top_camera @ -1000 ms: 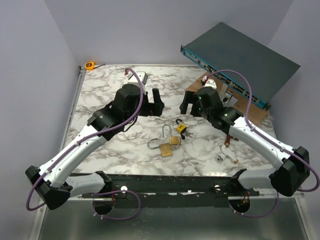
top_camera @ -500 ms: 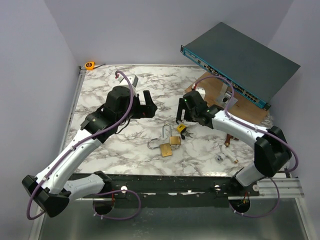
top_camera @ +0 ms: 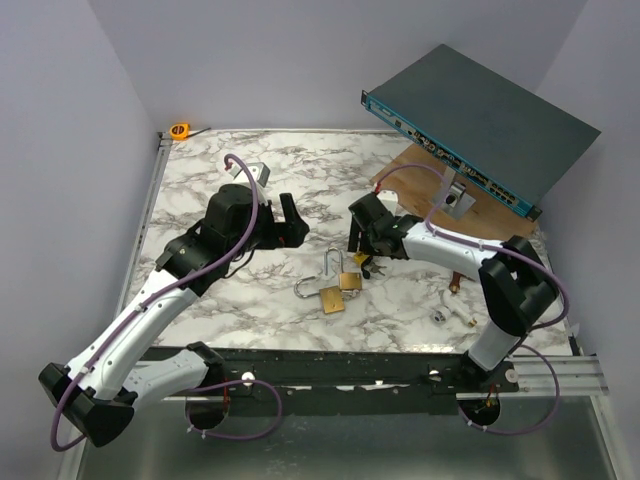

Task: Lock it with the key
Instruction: Pick up the lock from the center of the board.

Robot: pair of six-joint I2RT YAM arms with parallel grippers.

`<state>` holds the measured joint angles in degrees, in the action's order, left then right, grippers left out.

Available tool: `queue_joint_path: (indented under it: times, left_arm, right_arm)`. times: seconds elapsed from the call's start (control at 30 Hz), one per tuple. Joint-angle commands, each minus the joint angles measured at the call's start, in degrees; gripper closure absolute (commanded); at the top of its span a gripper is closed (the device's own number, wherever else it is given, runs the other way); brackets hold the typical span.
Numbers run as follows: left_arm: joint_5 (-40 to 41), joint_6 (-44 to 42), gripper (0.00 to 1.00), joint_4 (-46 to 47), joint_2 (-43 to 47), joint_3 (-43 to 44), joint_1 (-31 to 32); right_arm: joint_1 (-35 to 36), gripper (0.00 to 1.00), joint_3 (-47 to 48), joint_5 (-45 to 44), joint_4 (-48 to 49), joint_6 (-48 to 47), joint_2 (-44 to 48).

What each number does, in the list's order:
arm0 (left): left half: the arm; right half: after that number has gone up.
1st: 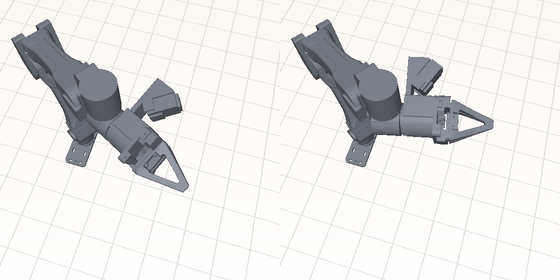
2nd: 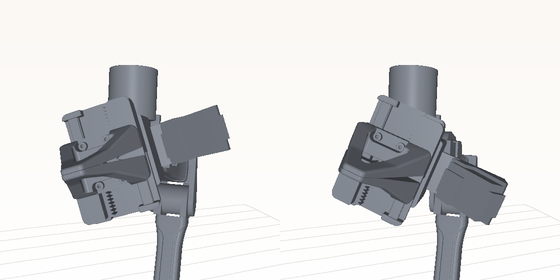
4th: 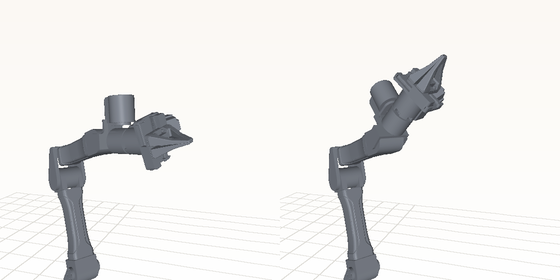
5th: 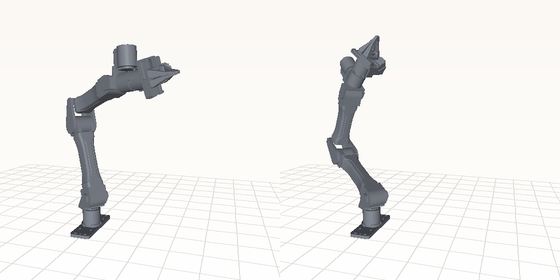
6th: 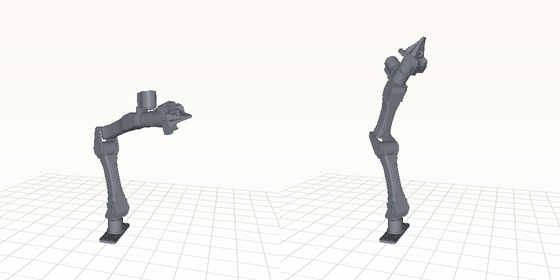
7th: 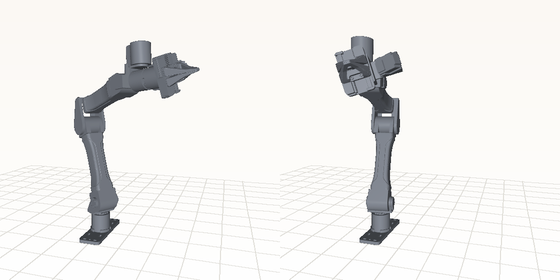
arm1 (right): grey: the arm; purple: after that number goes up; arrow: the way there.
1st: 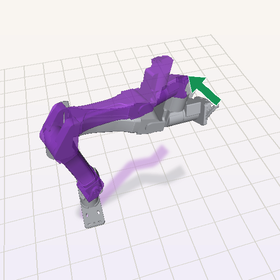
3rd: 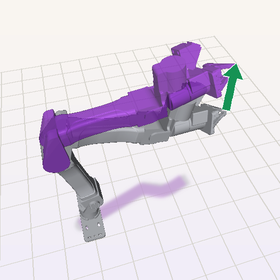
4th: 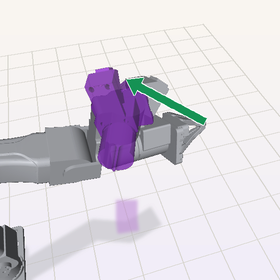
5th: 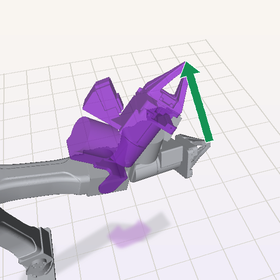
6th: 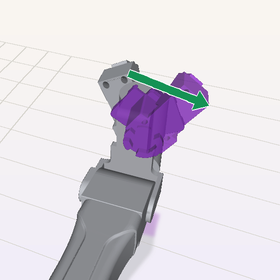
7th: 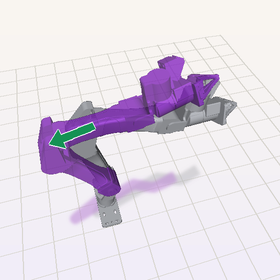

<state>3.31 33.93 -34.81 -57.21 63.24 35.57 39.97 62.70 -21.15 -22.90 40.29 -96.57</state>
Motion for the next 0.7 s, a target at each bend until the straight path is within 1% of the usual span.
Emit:
queue_joint_path:
  times: [0.0, 0.1, 0.27, 0.67]
  left_arm:
    - [-2.0, 0.7, 0.02, 1.1, 0.1, -0.4, -0.4]
    - [-2.2, 0.8, 0.02, 1.3, -0.3, -0.5, -0.4]
    - [-2.3, 1.1, 0.01, 1.7, -0.7, -0.8, -0.4]
    - [-2.0, 1.4, 0.02, 2.1, -1.2, -1.8, -0.7]
  right_arm:
    - [1.3, 0.23, -0.3, -3.6, -1.0, 2.3, -1.9]
    - [1.7, 0.26, 0.7, -3.9, -1.8, 2.7, -3.5]
    - [2.4, 0.35, 1.4, -5.0, -2.1, 2.6, -5.3]
    - [4.6, 0.34, 3.5, -5.4, -2.4, 2.9, -8.3]
